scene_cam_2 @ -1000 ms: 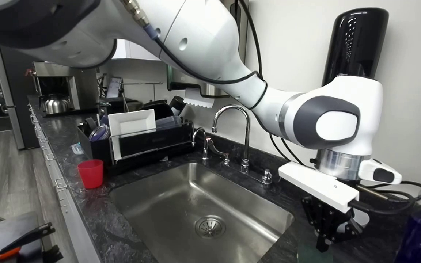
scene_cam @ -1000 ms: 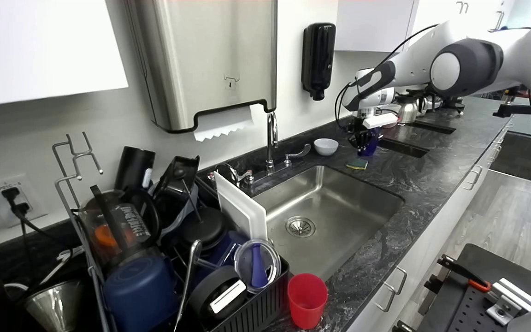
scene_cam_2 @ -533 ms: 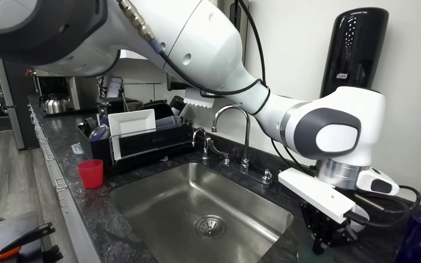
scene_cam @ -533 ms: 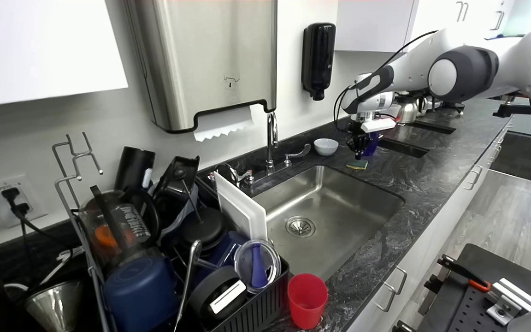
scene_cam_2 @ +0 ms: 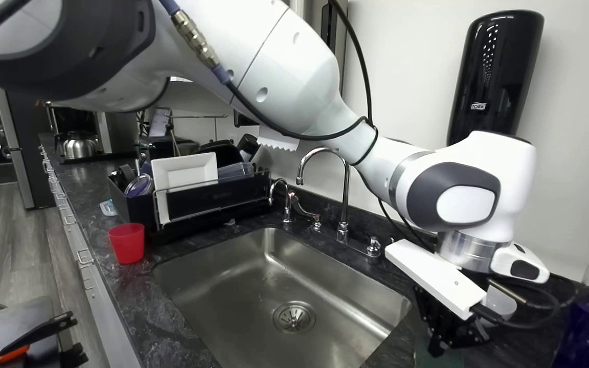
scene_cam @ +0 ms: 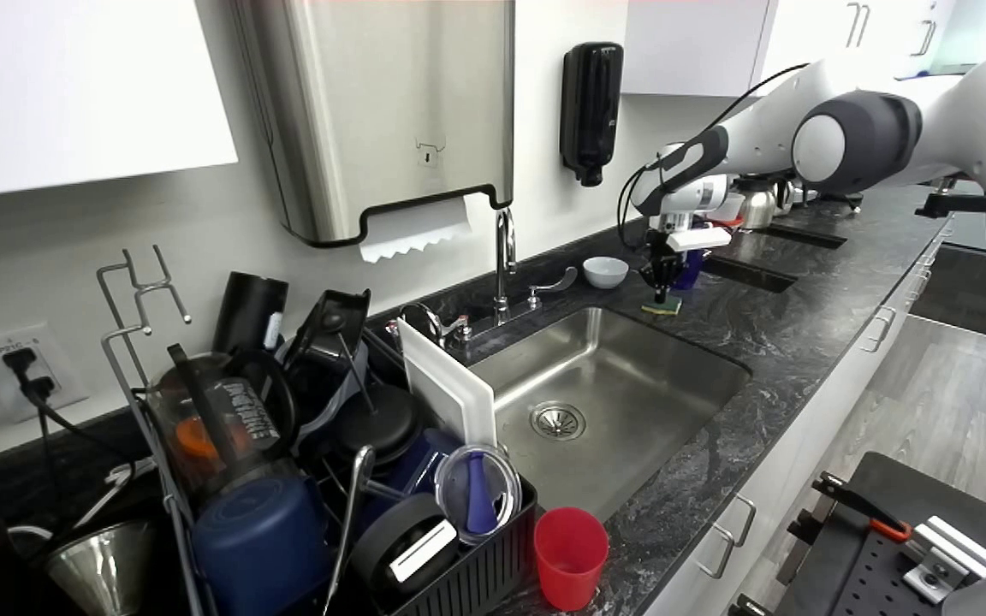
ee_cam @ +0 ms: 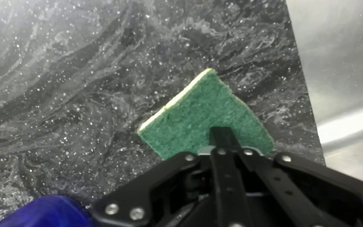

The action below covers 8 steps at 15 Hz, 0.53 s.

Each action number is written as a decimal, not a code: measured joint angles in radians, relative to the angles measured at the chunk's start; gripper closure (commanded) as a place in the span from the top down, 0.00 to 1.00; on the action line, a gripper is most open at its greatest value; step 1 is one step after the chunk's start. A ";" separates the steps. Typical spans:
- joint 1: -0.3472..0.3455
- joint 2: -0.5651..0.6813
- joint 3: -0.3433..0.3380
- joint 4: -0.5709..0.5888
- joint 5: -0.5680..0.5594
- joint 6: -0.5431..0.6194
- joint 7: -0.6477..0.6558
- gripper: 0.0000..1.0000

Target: Use the sponge to wipe the countertop

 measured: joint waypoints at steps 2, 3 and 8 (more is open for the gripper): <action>0.000 0.000 0.000 -0.002 0.001 0.001 0.000 0.00; 0.000 -0.001 0.000 -0.003 0.001 0.001 0.000 0.00; 0.000 -0.025 -0.002 -0.049 0.002 0.016 0.012 0.00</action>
